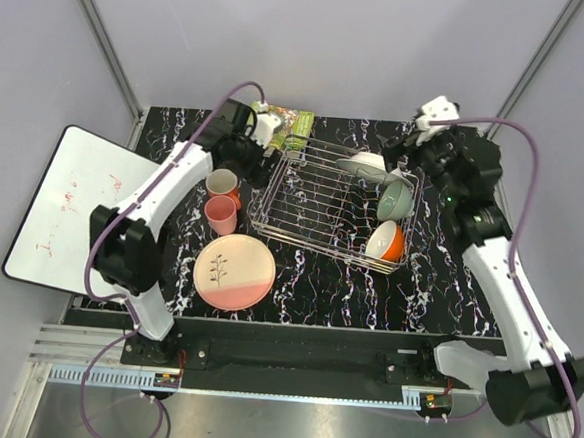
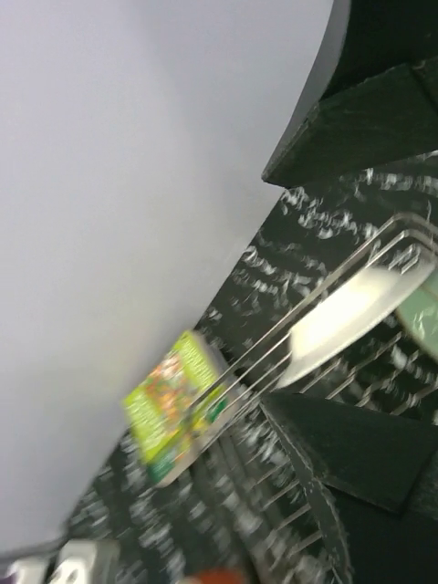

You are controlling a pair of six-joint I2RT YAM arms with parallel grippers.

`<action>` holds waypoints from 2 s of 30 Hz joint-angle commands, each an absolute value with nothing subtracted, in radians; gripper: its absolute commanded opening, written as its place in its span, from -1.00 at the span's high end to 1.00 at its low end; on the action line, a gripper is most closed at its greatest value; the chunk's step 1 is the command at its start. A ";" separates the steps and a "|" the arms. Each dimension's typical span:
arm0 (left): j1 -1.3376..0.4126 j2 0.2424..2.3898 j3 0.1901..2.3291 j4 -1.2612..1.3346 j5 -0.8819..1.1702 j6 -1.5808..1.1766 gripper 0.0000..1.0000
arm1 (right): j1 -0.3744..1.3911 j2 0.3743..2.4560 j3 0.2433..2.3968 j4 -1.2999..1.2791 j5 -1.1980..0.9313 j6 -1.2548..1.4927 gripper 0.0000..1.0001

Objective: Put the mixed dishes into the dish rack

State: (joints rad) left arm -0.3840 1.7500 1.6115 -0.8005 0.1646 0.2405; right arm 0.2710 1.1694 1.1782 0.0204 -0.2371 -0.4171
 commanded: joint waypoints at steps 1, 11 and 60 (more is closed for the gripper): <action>-0.345 1.580 1.720 -0.897 0.225 0.265 -0.83 | 0.279 1.047 1.177 -0.070 -0.315 0.058 -0.99; -0.144 1.168 1.223 -1.046 0.190 0.642 -0.98 | 0.555 0.948 0.904 -0.222 -0.357 0.232 -0.99; -0.083 1.603 0.956 -0.756 0.446 0.654 -0.98 | 0.899 1.239 0.638 -0.181 0.428 0.454 -0.94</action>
